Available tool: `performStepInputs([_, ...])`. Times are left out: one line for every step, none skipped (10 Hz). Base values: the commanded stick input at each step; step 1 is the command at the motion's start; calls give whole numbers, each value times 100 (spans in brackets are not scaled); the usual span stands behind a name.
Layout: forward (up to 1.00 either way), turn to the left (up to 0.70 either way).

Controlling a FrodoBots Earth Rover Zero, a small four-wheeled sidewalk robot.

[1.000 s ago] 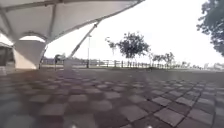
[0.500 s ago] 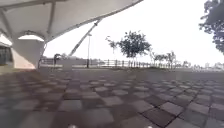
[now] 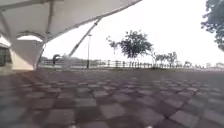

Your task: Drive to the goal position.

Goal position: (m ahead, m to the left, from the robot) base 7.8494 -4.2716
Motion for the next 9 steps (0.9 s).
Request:
performStepInputs([85, 0])
performStepInputs([85, -34])
performStepInputs([85, -34])
performStepInputs([85, -34])
performStepInputs([85, -34])
performStepInputs([85, -34])
performStepInputs([85, -34])
performStepInputs([85, -34])
performStepInputs([85, -34])
